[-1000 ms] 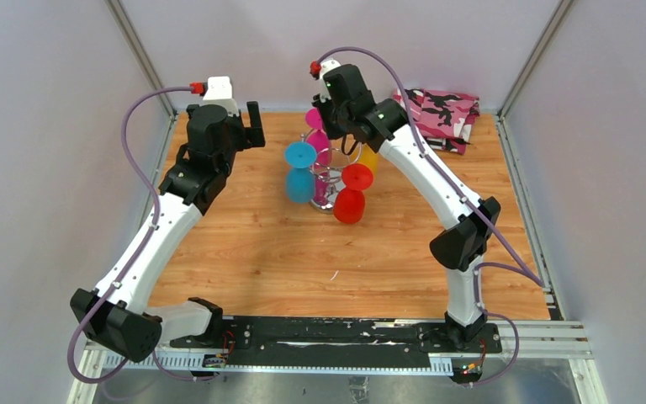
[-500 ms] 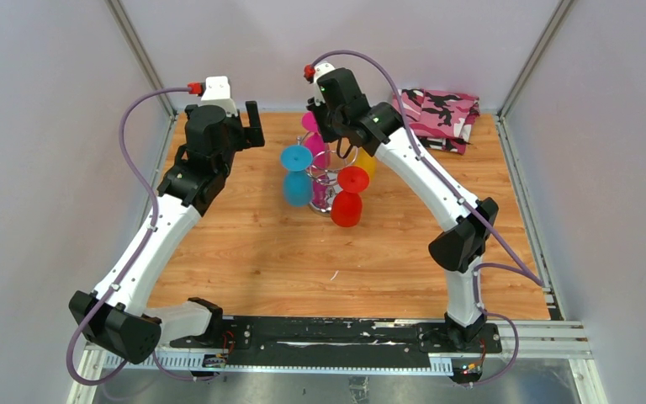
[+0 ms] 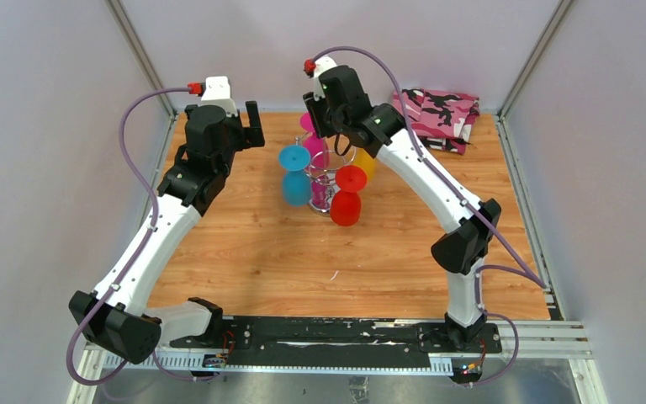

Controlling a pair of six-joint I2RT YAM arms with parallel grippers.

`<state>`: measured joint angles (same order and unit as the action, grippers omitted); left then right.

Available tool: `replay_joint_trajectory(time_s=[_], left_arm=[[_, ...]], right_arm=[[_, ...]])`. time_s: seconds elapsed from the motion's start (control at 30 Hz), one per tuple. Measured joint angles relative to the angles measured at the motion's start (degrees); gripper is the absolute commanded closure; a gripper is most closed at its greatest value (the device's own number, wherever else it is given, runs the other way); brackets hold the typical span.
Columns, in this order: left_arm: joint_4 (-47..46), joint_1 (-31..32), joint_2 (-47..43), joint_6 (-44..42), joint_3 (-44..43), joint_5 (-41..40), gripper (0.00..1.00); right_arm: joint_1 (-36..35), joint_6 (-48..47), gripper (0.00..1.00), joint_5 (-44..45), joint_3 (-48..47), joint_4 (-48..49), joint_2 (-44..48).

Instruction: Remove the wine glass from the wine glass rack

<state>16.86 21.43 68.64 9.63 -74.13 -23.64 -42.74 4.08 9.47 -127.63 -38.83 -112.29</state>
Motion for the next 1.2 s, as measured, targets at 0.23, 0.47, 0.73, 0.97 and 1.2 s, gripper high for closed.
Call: replay_joint_trajectory(time_s=[0.23, 0.47, 0.73, 0.97, 1.2], left_arm=[[0.0, 0.0, 0.0, 0.5, 0.0, -0.5, 0.0], [-0.1, 0.0, 0.0, 1.5, 0.0, 0.3, 0.0], [-0.1, -3.1, 5.7, 3.1, -5.7, 7.6, 0.08], [-5.2, -17.0, 14.9, 14.5, -9.8, 30.4, 0.12], [-12.3, -19.7, 24.1, 24.5, -10.8, 47.0, 0.22]], right_arm=[[0.0, -0.7, 0.35, 0.8, 3.1, 4.9, 5.9], [0.0, -2.6, 0.05, 4.2, 12.0, 9.2, 13.7], [0.0, -5.9, 0.05, 10.6, 22.3, 12.7, 22.9], [0.0, -7.9, 0.05, 16.1, 34.8, 18.4, 34.8], [0.5, -8.9, 0.05, 20.0, 39.7, 22.7, 40.9]])
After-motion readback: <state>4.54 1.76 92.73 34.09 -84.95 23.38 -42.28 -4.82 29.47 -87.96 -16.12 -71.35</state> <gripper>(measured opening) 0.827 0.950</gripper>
